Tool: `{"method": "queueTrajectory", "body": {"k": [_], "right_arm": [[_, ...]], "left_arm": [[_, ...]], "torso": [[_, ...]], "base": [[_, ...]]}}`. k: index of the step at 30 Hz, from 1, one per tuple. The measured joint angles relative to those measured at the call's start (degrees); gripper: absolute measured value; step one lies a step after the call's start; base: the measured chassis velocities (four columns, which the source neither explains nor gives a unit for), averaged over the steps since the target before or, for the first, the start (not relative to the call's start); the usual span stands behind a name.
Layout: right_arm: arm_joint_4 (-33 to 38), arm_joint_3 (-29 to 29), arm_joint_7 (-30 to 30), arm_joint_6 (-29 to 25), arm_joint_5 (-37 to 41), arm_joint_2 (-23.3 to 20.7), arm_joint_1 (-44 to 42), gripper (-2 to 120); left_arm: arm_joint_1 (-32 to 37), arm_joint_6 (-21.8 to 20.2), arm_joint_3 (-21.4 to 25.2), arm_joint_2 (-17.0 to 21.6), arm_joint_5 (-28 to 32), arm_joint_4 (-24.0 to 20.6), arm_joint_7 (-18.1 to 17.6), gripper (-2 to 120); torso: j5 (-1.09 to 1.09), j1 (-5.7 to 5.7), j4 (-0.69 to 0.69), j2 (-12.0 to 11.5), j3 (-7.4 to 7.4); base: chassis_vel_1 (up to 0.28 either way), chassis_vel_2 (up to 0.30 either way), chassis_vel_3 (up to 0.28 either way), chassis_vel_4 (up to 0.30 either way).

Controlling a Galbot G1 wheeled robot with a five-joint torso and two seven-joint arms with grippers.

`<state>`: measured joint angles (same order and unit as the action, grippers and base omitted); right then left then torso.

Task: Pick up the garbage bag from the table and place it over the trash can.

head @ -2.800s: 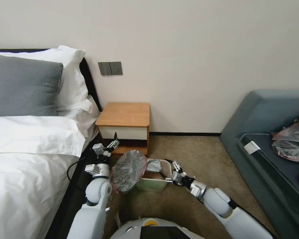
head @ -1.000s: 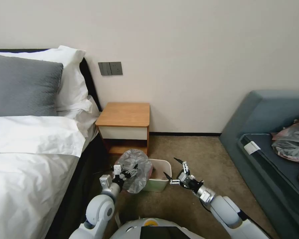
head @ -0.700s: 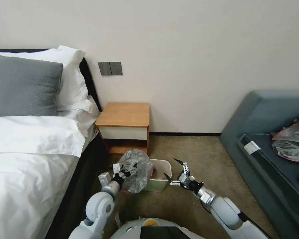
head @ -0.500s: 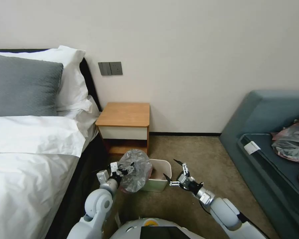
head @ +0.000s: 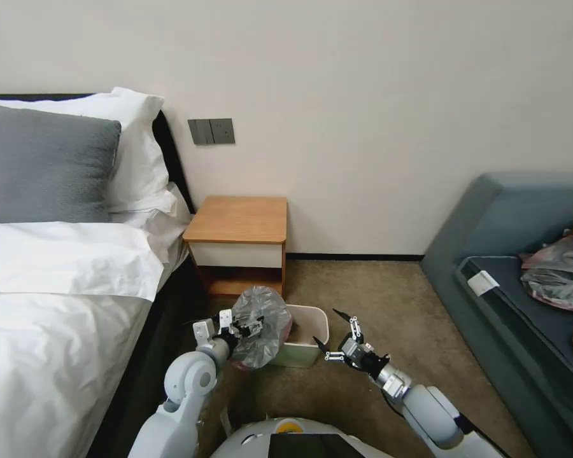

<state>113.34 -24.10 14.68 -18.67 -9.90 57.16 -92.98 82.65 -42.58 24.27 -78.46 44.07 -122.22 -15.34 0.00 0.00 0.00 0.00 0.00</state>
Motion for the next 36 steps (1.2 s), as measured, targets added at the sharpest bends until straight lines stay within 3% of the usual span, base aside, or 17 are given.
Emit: {"method": "queueTrajectory", "body": {"k": [3,15,25,36], "right_arm": [[-0.1,0.0,0.0,-0.1,0.0,0.1,0.0,100],[-0.5,0.4,0.0,-0.3,-0.4,0.7,0.3,100],[-0.7,0.5,0.0,-0.3,-0.4,1.1,0.3,100],[-0.7,0.2,-0.1,-0.8,-0.5,1.3,-0.3,100]], "left_arm": [[-0.1,0.0,0.3,-0.5,3.0,-0.4,-0.7,98],[-0.1,0.2,0.9,-0.8,4.2,-0.9,-2.3,96],[-0.7,0.3,0.8,-0.7,-1.1,0.7,-2.7,93],[-0.8,0.4,-0.4,-0.5,-4.1,2.7,2.3,93]], "torso": [[0.0,0.0,0.0,0.0,0.0],[0.0,0.0,0.0,0.0,0.0],[0.0,0.0,0.0,0.0,0.0],[0.0,0.0,0.0,0.0,0.0]], "base": [[0.0,0.0,0.0,0.0],[0.0,0.0,0.0,0.0],[0.0,0.0,0.0,0.0],[0.0,0.0,0.0,0.0]]}}
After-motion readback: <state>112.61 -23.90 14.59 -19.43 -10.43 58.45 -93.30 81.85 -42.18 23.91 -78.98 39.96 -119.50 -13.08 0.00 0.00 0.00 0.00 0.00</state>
